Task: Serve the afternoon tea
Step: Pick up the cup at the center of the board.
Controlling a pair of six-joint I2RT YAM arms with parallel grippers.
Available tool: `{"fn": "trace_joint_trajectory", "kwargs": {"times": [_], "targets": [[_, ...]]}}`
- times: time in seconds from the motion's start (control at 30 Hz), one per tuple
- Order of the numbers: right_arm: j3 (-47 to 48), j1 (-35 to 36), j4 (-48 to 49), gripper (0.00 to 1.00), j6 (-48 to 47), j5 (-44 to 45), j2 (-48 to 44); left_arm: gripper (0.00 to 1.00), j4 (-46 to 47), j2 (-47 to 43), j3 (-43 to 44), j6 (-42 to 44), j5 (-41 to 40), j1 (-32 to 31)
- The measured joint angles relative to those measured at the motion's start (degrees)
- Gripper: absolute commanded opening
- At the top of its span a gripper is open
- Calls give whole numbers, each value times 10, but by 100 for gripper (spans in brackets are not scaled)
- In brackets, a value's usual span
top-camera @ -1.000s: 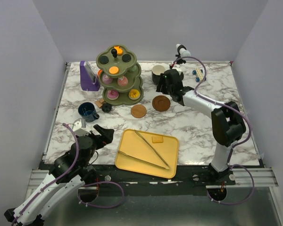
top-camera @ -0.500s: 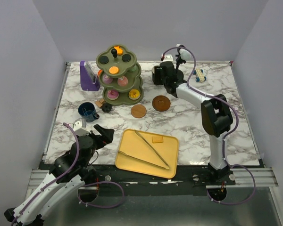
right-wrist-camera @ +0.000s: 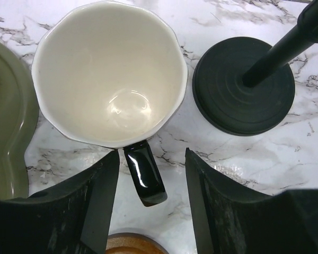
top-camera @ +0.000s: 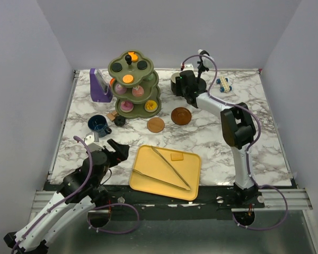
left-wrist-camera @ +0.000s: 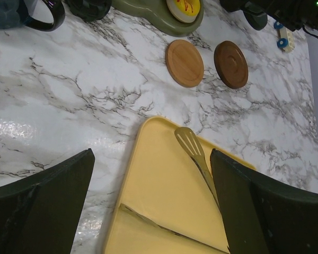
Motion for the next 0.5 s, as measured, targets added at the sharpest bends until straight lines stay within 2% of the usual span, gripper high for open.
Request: {"fn": "trace_joint_trajectory", "kwargs": {"times": [0.33,0.5], "targets": [[14,0,1,43,-6,0,17,99,8,12,0,2,0,0],[14,-1,3,30,-7,0,17,99,14,19,0,3,0,0]]}}
